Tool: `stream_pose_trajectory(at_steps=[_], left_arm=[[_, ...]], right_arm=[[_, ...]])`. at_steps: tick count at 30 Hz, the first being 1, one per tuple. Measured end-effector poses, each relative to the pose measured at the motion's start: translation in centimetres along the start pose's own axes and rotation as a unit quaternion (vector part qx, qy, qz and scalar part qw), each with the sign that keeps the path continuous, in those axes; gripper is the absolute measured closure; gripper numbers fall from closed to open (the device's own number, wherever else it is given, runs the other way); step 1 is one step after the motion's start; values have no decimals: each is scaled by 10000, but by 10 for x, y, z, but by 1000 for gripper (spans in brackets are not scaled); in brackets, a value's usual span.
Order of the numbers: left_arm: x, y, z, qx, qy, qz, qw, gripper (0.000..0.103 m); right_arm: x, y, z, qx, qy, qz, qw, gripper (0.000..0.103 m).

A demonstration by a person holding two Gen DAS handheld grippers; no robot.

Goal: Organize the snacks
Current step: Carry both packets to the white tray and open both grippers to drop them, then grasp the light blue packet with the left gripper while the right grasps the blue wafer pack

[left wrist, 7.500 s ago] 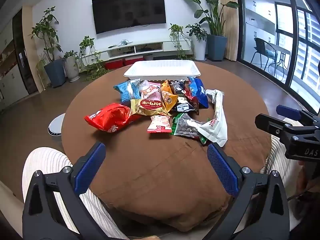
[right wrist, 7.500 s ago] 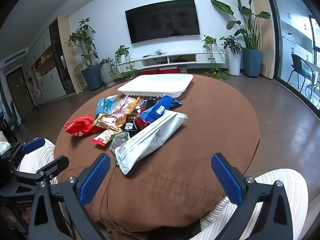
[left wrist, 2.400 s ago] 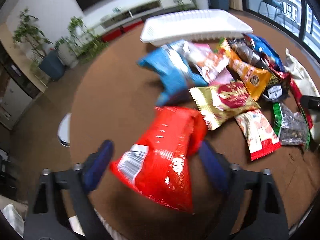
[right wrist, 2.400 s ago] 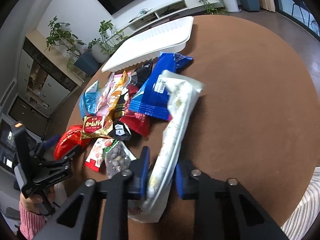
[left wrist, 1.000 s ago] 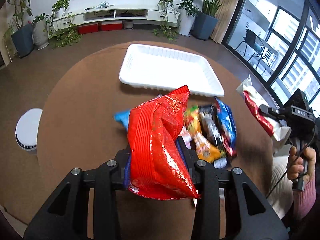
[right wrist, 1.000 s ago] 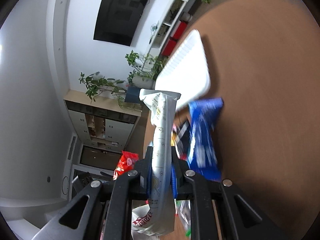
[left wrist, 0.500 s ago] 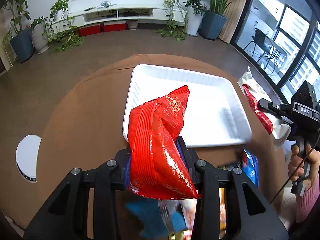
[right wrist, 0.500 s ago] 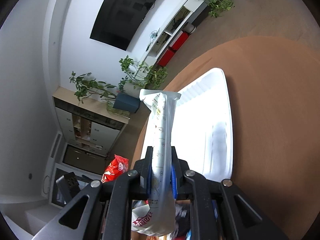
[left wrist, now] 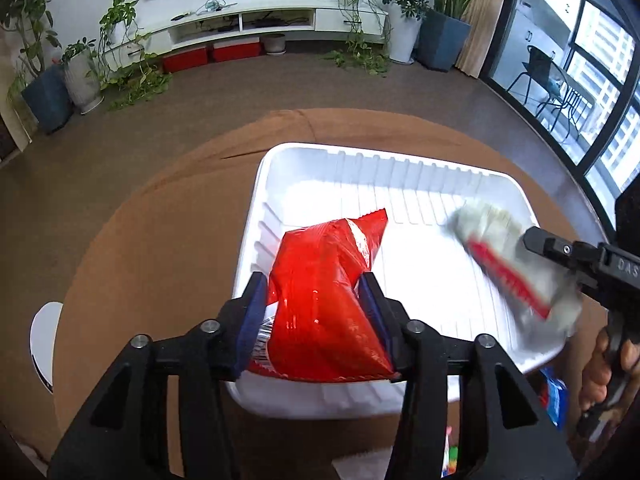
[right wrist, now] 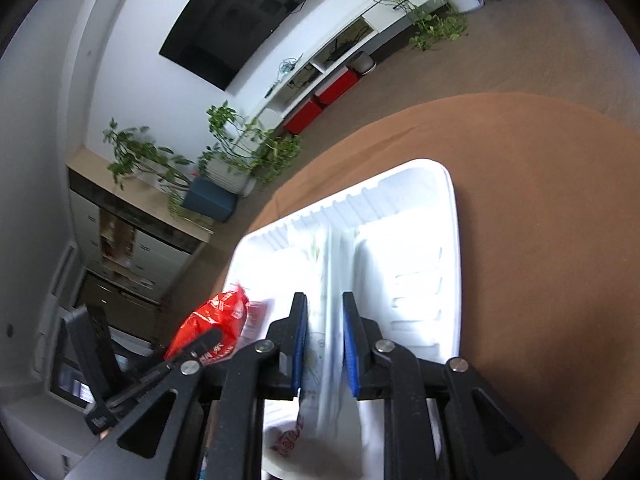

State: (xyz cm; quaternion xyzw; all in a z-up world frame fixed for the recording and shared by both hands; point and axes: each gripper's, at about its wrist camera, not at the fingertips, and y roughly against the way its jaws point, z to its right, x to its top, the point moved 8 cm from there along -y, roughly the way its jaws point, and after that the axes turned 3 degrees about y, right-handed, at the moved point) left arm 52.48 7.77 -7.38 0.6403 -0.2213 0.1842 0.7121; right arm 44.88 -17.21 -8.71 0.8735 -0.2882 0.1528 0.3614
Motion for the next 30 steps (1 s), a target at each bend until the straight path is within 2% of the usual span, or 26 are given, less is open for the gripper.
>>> stream_pose_trajectory(at_steps=[4,8,14,18,21,25,30], left_arm=[[11,-11,-5,54,-61,141,9999,47],[22,-11,-6,150,-91,318,9993,46],[17,20,-11,111,3,443,9990,46],[-5,58,-18,71,67,574,9983,46],[-27,88,-23,-43,247,685,9973,38],[-65,123,-22,-92,357,757,9965,37],[-121,147,-24,-89,480,630,9968,37]], right_arm=[[2,6,-6,-158,321,89,9993,81],[5,19,-11,-283,582,283,9975,65],[8,39,-28,-294,870,432,9948,63],[3,58,-45,-241,1012,517,9932,62],[-5,78,-58,-162,1064,630,9922,57],[-29,110,-69,-134,1192,808,9895,47],[-68,133,-69,-278,1337,820,9872,41]])
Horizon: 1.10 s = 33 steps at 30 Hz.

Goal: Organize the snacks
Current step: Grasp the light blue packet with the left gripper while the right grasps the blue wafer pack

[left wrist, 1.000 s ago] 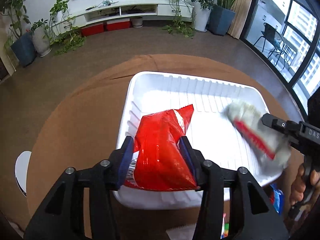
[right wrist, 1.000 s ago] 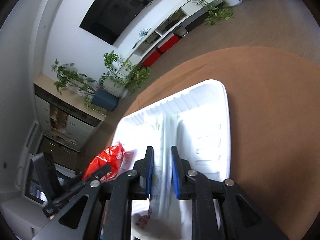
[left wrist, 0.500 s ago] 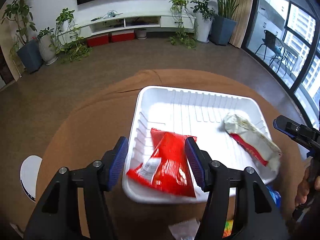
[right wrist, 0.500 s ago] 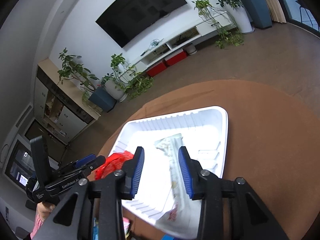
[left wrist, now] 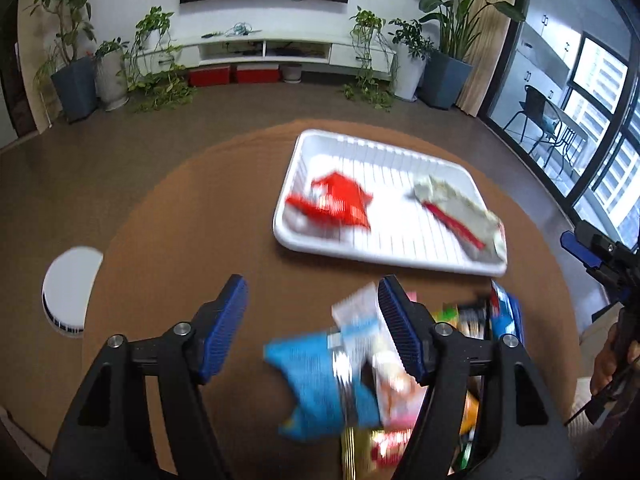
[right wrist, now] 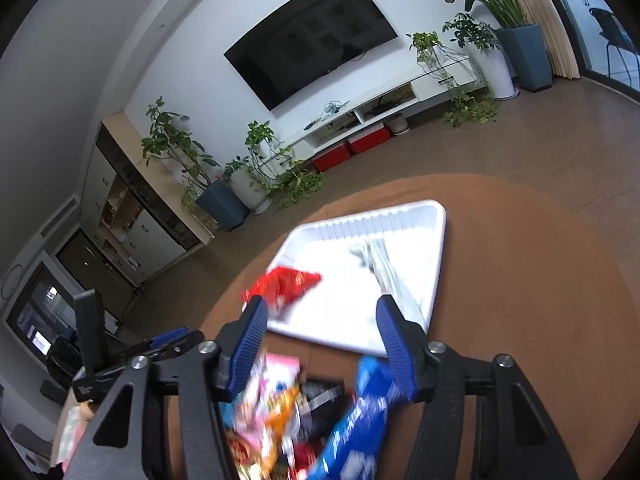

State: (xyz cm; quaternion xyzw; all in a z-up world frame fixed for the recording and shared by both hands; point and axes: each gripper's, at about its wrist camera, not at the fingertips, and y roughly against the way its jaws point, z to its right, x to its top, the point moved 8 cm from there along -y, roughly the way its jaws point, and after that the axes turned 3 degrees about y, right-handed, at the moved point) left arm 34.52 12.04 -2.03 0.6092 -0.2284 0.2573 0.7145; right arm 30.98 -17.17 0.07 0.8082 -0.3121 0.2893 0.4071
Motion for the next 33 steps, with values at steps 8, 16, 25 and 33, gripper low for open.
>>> stream_pose_trajectory(at_steps=[8,16,25,33], left_arm=[[-60,10,-3,148,116,-218,9996,37],[-81,3,-5,218,235,-407,9987,37],[-81,-7,-6,237,282,-543,9978,37],[-82,-24,-4,224,269,-679,9971,37]], right_arm=[[-63,-3,8,-406,91,-556,9976,38],[-80,-18,14,-618,199,-839,9944,38],[-94,-26,19,-705,119,-1070,9917,38],[-102,-34,19,-649,33,-1262,9899,38]])
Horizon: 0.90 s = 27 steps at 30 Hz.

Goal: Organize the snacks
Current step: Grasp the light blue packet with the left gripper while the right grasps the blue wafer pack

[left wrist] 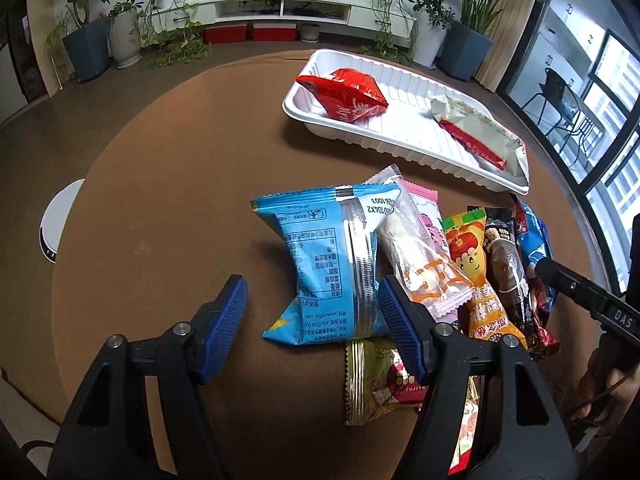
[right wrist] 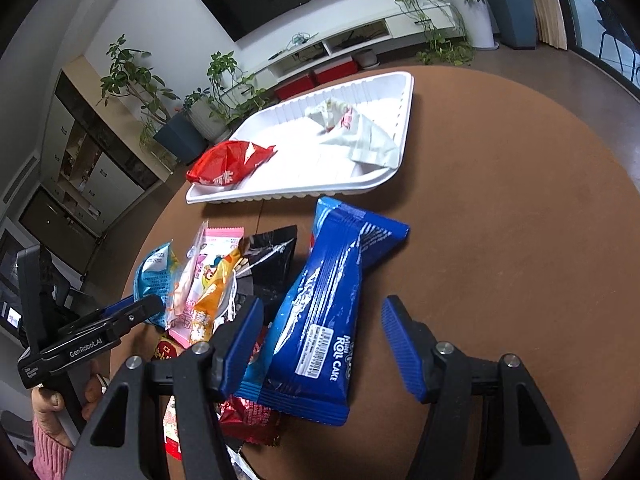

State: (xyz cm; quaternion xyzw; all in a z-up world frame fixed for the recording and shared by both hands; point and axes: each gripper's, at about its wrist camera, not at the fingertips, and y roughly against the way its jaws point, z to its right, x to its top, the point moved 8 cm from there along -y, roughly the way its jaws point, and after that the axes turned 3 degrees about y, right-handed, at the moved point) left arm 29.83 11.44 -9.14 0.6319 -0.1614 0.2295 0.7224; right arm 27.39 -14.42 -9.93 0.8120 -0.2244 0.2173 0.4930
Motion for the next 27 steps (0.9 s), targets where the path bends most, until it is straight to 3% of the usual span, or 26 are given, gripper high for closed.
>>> stream_pose_trajectory(at_steps=[6,8,9,10,12,16,27], left_arm=[[2,-9,4,-23,-74,20,10000,37],[2,-14,6,6,-135,-3,9999,38],[1,-17,5,40,-134,-31,9999,43],[0,-19,6,-48,-120,-43,9999,54],[0,-21,8,-382,-4,-83,9992,66],[2,-22,9,-460,23,-40,9989,72],[1,-12,5,-699,286,-3,9971,75]], right_arm=[[-1,-2,-2,-56,95,-26,9999,43],[-1,-4,-2,-30,130,-69,9999,63],[-2,-6,-3,3,144,-119,9998,68],[-3,-6,-4,16,154,-133,9998,70],[-3,-6,-4,-35,214,-104,9997,71],[-3,-5,-2,100,131,-118,9998,74],[4,7,3,732,-400,-23,9965,75]])
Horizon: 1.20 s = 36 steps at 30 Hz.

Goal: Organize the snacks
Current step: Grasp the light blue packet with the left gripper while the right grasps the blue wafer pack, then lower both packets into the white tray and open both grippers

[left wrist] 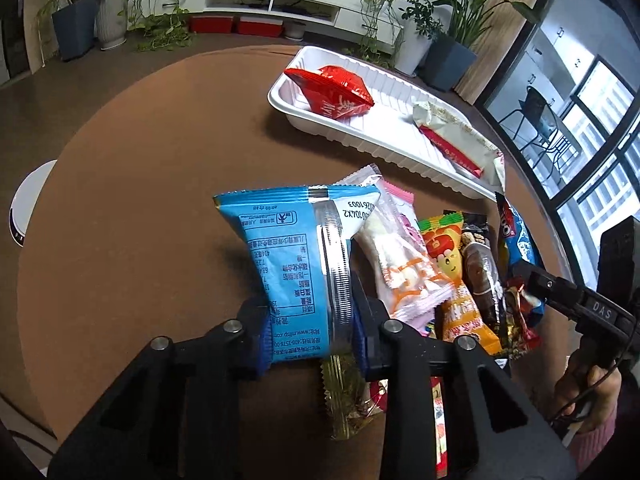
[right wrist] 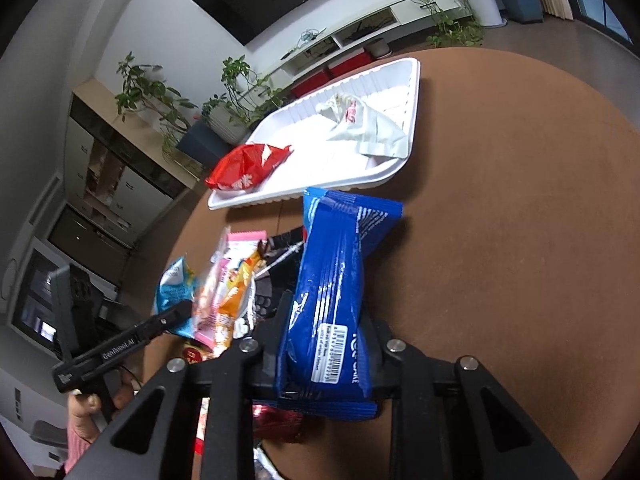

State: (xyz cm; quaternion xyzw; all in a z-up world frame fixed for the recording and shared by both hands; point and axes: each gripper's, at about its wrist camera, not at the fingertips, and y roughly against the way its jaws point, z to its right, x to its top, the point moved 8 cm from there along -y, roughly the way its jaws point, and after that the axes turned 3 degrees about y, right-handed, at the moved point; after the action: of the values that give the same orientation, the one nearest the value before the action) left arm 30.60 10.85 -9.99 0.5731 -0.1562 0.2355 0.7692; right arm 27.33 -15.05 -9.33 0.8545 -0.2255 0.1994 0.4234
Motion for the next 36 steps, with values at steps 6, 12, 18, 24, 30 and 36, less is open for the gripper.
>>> stream_pose_trajectory(at_steps=[6,12,18,24,30,36], left_arm=[[0,16,1,-99,12,116,9999,75],[9,29,8,-227,-40,211,9995,75],[24,28,18,-296,-148,211,9992,75],[44,21,34,-400,-309,194,9985,75],[75,11,56,-455,-545,193,9973,75],[104,-8,75,-404,-830,143,9956,75]], right_arm=[[1,8,-6,297,-172,104,9994,75],[8,14,-13,467,-161,204,9986,75],[21,15,-20,624,-149,240,9976,75],[43,19,-28,663,1,347,9972,75],[92,22,-27,431,298,619,9967,75],[136,8,-6,-62,510,693,9963,75]])
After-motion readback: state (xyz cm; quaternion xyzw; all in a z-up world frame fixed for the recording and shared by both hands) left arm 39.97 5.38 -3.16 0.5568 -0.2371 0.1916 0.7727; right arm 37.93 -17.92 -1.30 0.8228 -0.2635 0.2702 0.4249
